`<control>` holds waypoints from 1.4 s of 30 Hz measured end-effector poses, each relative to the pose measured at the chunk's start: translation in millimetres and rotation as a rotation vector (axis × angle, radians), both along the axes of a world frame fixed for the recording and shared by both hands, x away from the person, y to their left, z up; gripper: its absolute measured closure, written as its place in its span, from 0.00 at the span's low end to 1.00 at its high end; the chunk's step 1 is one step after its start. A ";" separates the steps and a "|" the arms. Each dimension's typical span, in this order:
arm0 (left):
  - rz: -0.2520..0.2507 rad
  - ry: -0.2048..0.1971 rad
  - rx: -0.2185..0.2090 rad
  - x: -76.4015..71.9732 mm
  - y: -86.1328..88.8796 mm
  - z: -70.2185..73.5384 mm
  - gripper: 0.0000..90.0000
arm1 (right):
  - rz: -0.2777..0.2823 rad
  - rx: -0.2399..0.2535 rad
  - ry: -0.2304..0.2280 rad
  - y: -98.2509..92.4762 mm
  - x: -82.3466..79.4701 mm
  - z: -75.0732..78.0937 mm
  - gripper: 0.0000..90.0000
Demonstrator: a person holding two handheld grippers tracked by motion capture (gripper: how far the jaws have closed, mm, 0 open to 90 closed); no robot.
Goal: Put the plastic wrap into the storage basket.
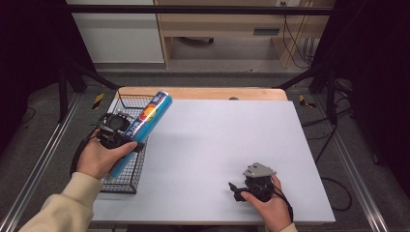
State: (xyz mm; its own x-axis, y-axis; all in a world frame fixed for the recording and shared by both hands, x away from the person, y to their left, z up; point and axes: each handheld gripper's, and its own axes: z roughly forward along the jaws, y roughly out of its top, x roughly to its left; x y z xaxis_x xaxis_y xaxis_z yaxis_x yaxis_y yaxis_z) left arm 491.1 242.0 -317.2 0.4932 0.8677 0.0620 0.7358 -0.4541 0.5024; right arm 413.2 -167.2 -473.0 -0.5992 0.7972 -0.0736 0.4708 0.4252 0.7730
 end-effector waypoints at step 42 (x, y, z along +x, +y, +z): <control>0.091 -0.009 -0.016 -15.0 63.8 4.4 0.35 | -0.003 -0.002 0.000 -2.1 -0.6 0.6 0.11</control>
